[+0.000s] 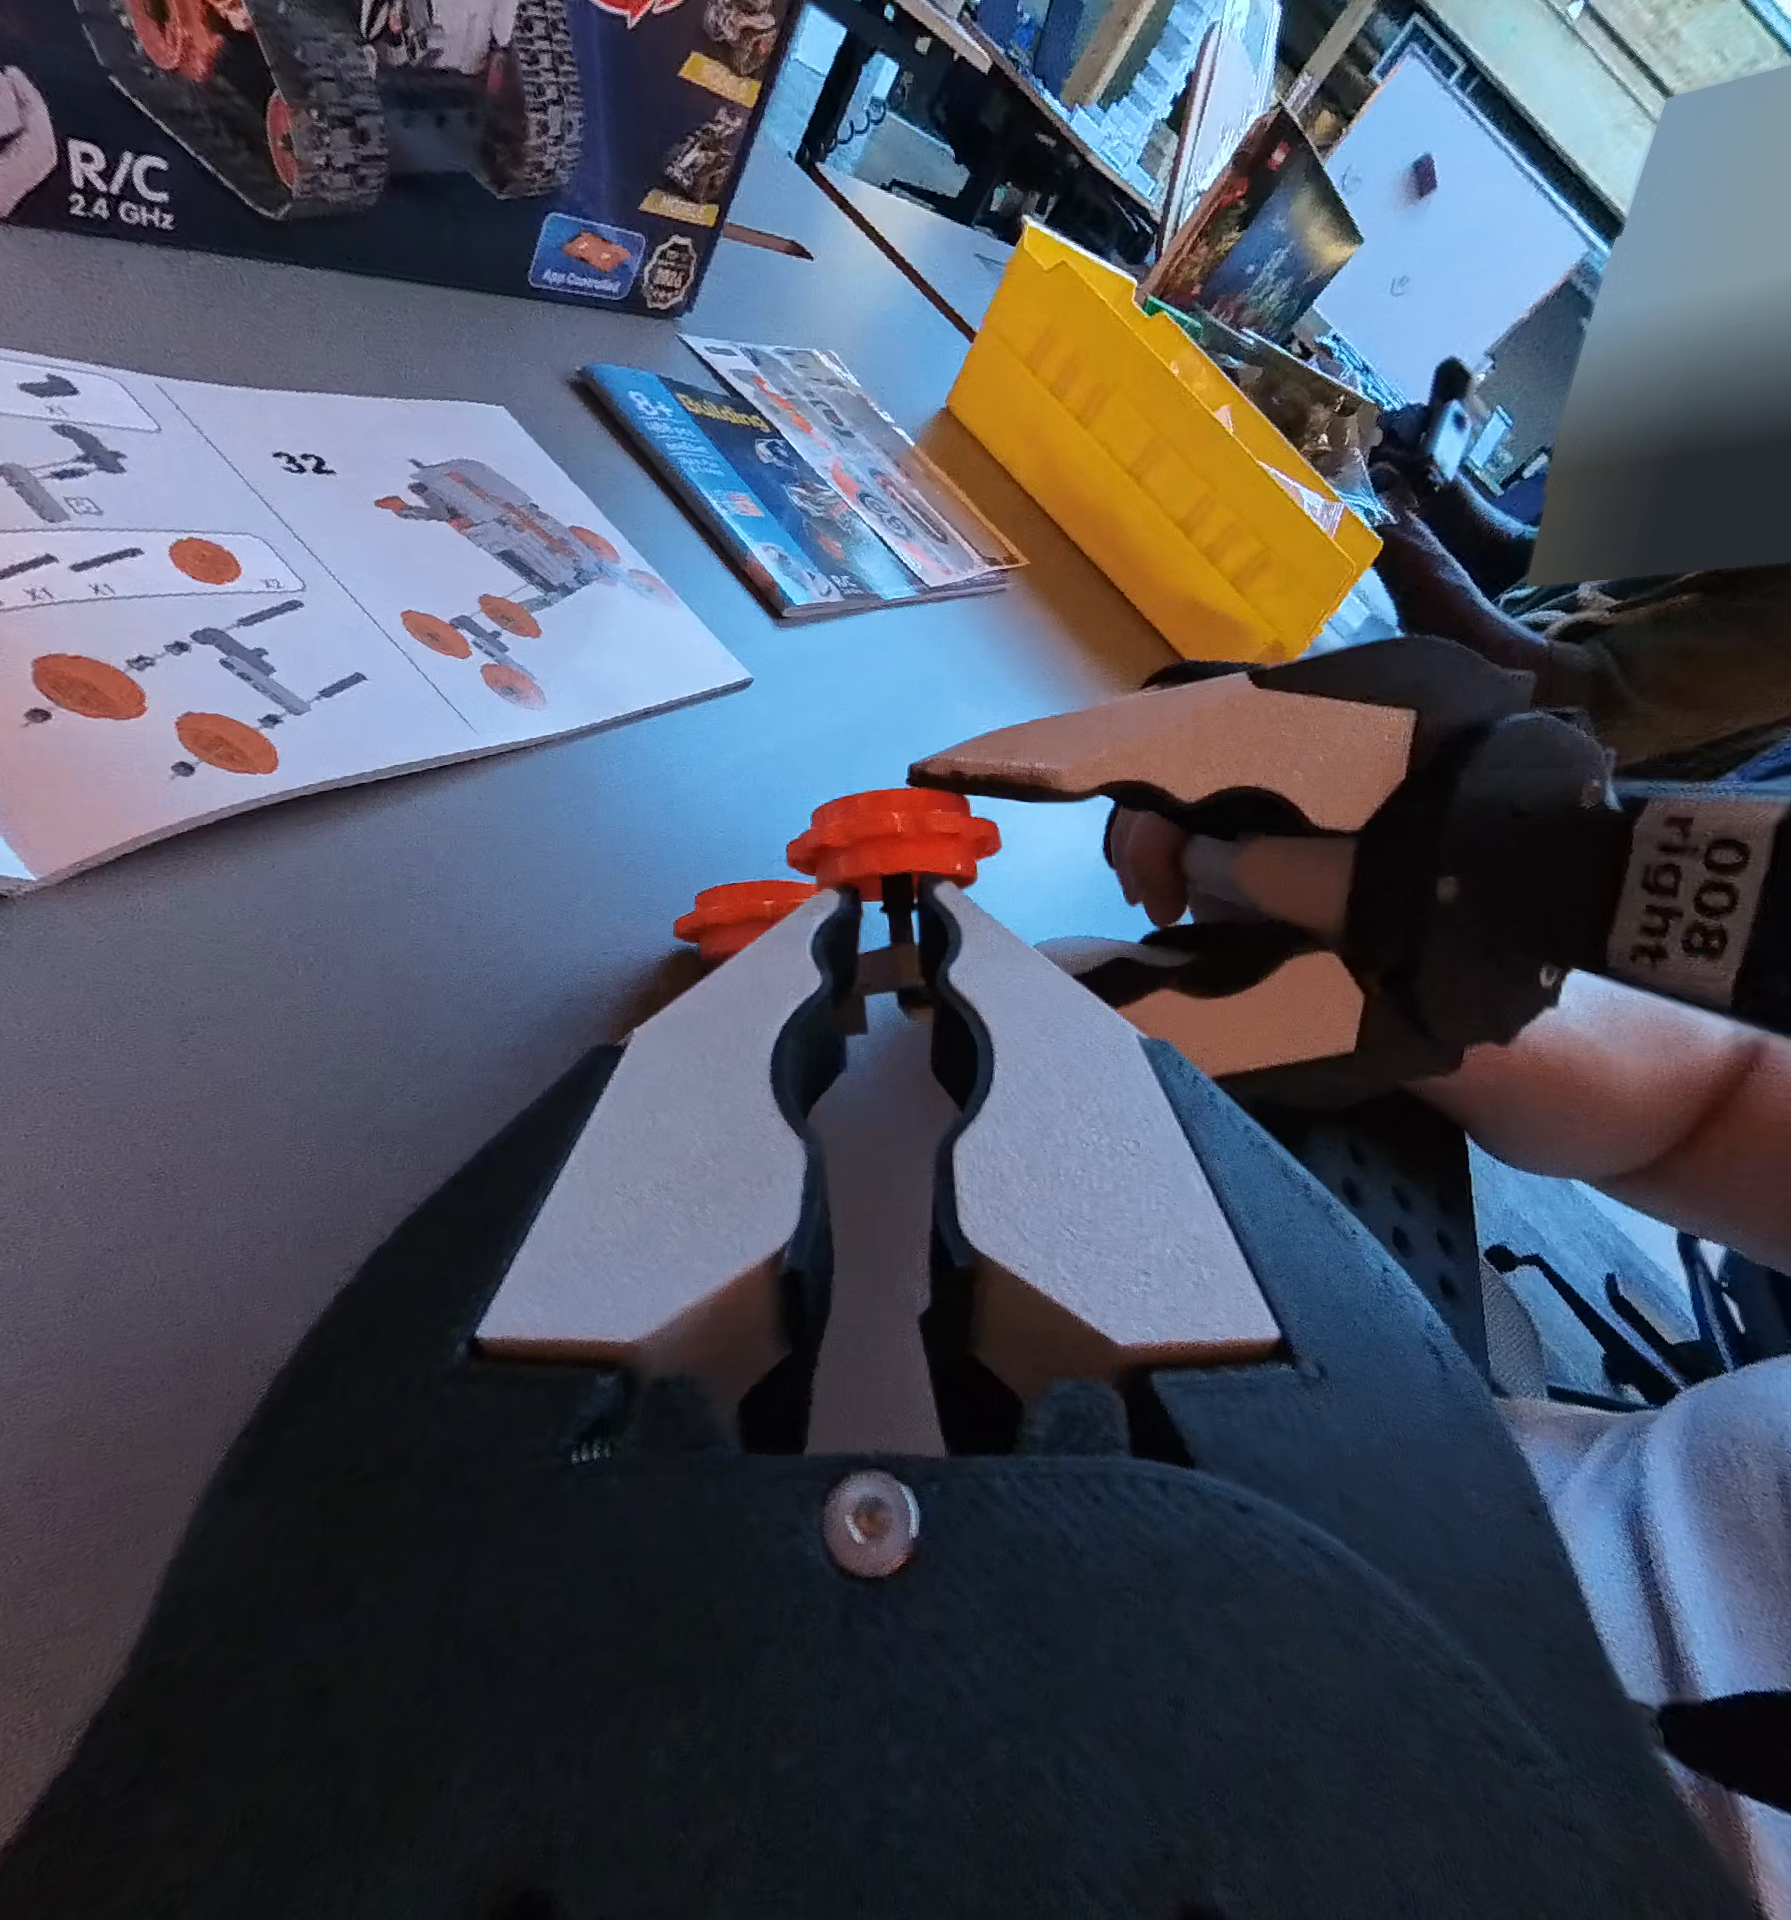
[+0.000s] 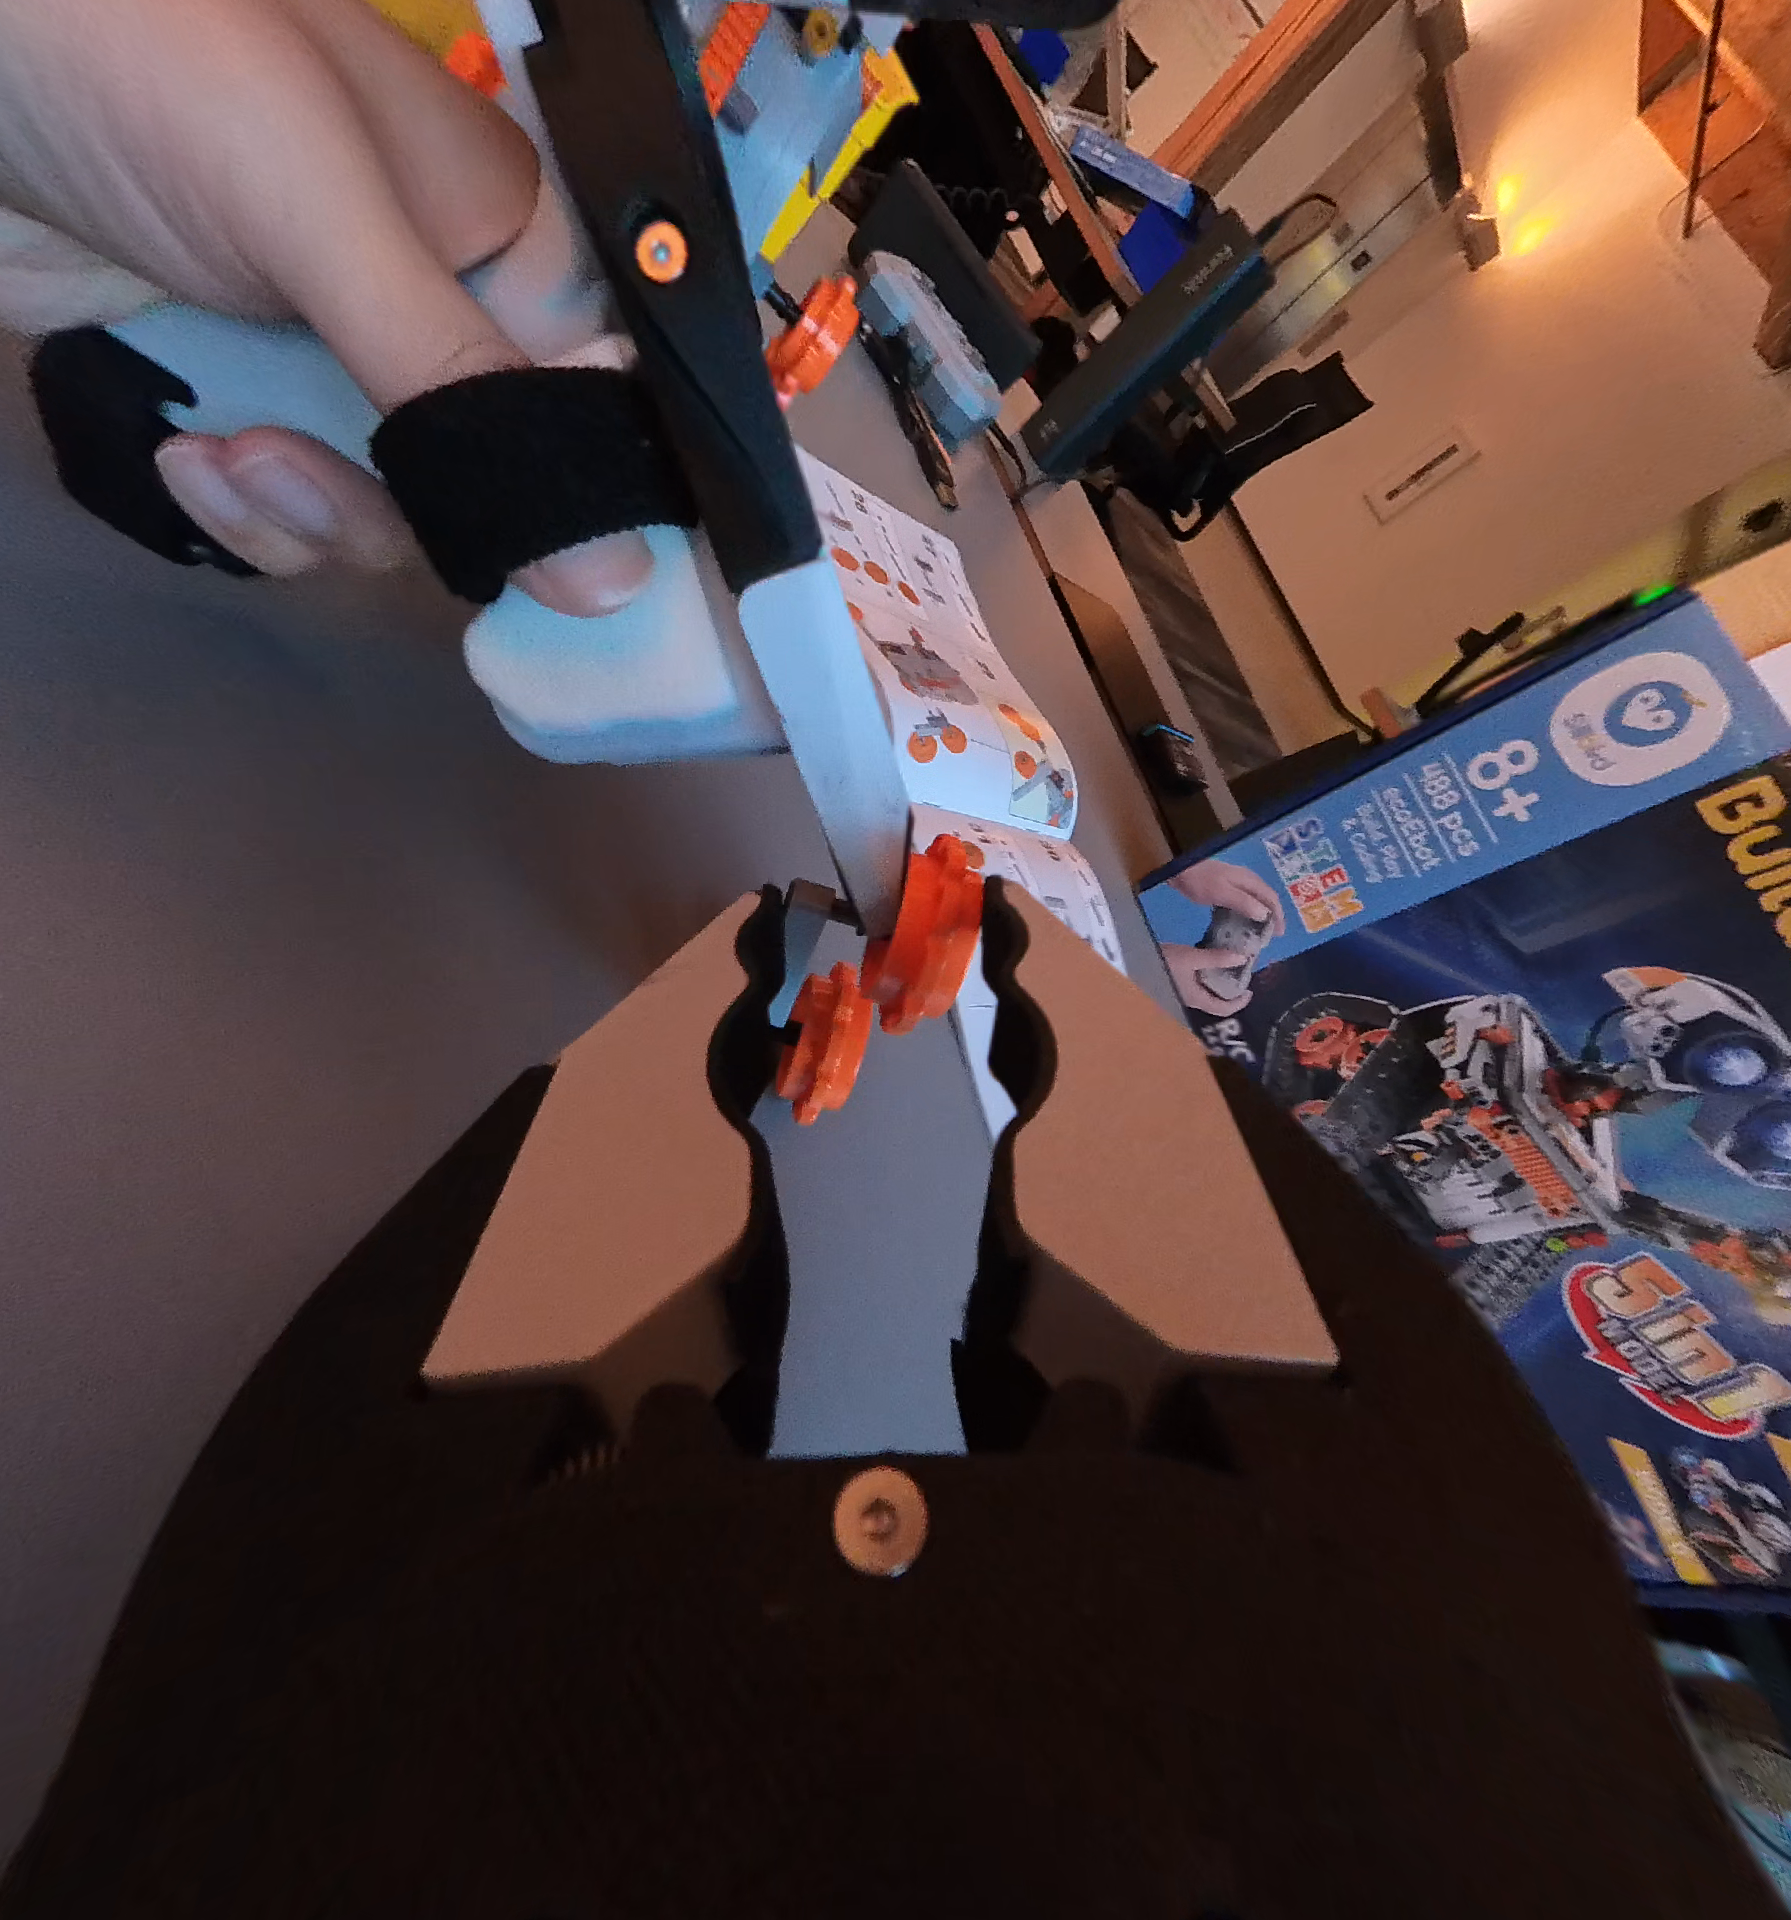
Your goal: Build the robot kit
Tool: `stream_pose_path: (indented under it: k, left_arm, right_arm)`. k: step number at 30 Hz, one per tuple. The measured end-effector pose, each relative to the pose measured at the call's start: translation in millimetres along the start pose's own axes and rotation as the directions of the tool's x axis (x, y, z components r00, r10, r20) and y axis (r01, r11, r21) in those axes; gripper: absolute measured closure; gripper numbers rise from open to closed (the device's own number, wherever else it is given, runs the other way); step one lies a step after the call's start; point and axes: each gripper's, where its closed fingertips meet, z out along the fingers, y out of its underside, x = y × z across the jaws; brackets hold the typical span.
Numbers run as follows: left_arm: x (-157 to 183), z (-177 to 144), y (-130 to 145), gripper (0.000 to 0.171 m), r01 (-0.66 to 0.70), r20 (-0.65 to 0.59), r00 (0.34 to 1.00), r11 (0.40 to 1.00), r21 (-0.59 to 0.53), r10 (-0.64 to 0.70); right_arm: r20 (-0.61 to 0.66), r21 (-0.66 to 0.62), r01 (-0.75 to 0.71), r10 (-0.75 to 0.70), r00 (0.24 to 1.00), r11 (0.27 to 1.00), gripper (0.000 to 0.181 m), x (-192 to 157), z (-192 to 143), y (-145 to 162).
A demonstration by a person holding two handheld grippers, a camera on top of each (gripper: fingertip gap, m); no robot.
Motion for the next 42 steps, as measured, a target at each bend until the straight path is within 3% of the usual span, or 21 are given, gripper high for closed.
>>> stream_pose_path:
  k: [7, 10, 14, 17, 20, 23, 25, 31, 36, 38, 42]
  left_arm:
    - [-2.8, -0.3, -6.0, 0.168, 0.015, 0.007, 1.0, 1.0, 0.014, -0.015]
    - [-2.8, -4.5, -5.4, 0.168, 0.047, -0.028, 0.999, 0.999, 0.011, -0.047]
    - [2.4, -13.2, 3.6, 0.168, -0.038, -0.083, 0.996, 0.997, -0.061, 0.032]
    - [7.8, -20.5, -8.8, 0.168, -0.004, -0.127, 0.992, 1.0, 0.001, 0.004]
    - [9.3, -26.6, -25.0, 0.168, 0.196, -0.234, 0.957, 0.977, 0.081, -0.173]
    - [2.4, -31.4, -34.2, 0.168, 0.344, -0.296, 0.909, 0.93, 0.131, -0.294]
    - [-0.9, -33.2, -37.9, 0.168, 0.413, -0.329, 0.877, 0.899, 0.148, -0.349]
    - [4.2, -28.2, -39.4, 0.168, 0.448, -0.364, 0.854, 0.882, 0.149, -0.372]
    - [13.9, -32.8, -46.9, 0.168, 0.509, -0.457, 0.798, 0.846, 0.161, -0.393]
    - [19.7, -35.2, -47.9, 0.169, 0.547, -0.508, 0.754, 0.826, 0.135, -0.416]
    - [28.4, -40.4, -48.9, 0.168, 0.562, -0.562, 0.718, 0.819, 0.12, -0.41]
  right_arm:
    - [-0.031, -0.006, -0.053, 0.053, 0.998, 0.999, 0.143, 6.0, 4.9, -0.6]
    - [0.027, 0.057, -0.143, 0.142, 0.99, 0.988, 0.13, 6.2, 1.4, -5.5]
    - [0.21, 0.133, -0.438, 0.406, 0.889, 0.889, 0.113, 9.6, -12.5, -6.3]
    - [0.335, 0.148, -0.574, 0.505, 0.795, 0.805, 0.111, 10.3, -23.2, -5.1]
    - [0.255, 0.213, -0.494, 0.44, 0.861, 0.843, 0.125, 17.4, -26.7, -11.8]
    - [0.175, 0.184, -0.391, 0.361, 0.916, 0.902, 0.154, 9.7, -22.9, -21.3]
    - [0.11, 0.138, -0.348, 0.334, 0.936, 0.927, 0.156, 8.0, -15.1, -19.5]
    - [0.107, 0.106, -0.468, 0.458, 0.882, 0.877, 0.148, 4.9, 4.3, -26.5]
    - [0.054, 0.141, -0.504, 0.502, 0.863, 0.852, 0.162, 13.7, 9.1, -35.5]
    - [0.047, 0.14, -0.494, 0.492, 0.869, 0.858, 0.173, 14.7, 9.4, -36.8]
    - [0.018, 0.135, -0.398, 0.399, 0.917, 0.908, 0.174, 14.1, 3.0, -43.0]
